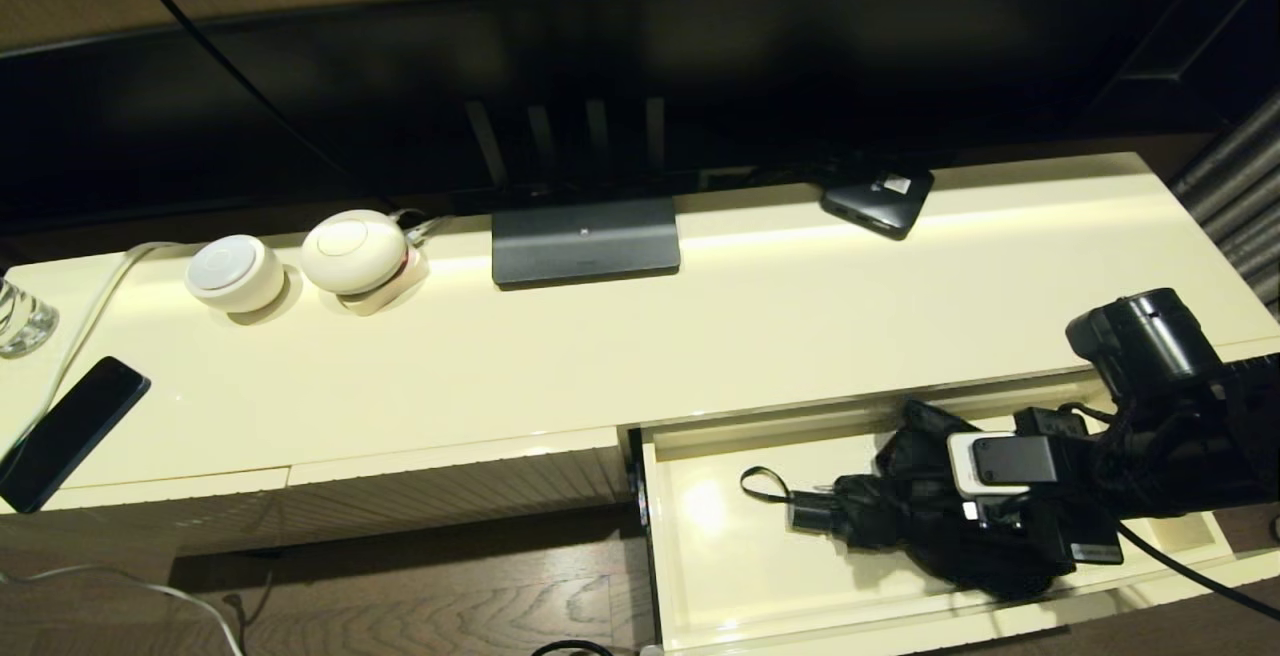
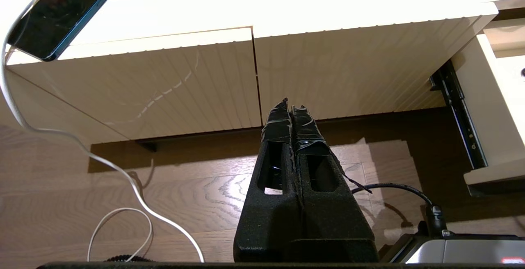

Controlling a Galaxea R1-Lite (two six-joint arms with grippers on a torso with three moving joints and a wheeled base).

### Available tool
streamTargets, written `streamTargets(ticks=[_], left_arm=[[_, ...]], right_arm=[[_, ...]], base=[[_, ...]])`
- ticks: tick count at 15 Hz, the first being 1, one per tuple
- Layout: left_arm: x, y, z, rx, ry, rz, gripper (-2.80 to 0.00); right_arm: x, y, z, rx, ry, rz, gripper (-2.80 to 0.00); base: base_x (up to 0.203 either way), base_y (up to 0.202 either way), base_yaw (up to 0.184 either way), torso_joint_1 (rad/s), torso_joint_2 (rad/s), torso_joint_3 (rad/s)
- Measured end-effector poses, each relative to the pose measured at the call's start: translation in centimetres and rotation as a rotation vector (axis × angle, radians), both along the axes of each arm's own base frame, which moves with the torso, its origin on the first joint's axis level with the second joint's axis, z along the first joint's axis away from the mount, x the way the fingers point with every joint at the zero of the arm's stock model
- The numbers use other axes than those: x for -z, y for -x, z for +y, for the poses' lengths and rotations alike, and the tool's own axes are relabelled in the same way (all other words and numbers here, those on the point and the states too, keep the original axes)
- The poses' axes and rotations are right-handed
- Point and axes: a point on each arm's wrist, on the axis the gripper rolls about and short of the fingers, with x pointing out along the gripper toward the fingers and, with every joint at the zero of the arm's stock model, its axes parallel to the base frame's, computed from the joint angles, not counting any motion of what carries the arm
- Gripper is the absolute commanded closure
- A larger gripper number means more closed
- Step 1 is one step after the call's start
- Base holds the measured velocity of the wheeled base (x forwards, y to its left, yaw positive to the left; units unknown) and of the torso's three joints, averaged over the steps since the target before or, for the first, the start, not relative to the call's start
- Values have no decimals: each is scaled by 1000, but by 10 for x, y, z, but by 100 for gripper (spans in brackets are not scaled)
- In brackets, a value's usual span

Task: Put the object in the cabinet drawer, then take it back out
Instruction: Put the umbrella in the drawer, then close the drawer

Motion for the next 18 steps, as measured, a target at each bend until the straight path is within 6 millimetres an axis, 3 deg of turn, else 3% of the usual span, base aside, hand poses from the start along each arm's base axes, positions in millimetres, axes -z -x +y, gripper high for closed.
streamTargets(ticks=[3,7,8,13,18], left_arm=[[0,0,0,0,0,0,0],[0,0,0,-1,0,0,0],[0,0,0,0,0,0,0],[0,0,0,0,0,0,0],[0,0,0,0,0,0,0]], right_arm=[[-3,1,0,8,-6,-11,-280],[-28,18,-4,48,-48,-100,-280],[-31,24,-9,80,-35,-105,0],[-40,65,-18,199,-56,-44,0],[-29,99,-7,87,-89,40,0]], base=[[0,0,0,0,0,0],[0,0,0,0,0,0],[0,0,0,0,0,0],[0,0,0,0,0,0],[0,0,0,0,0,0]])
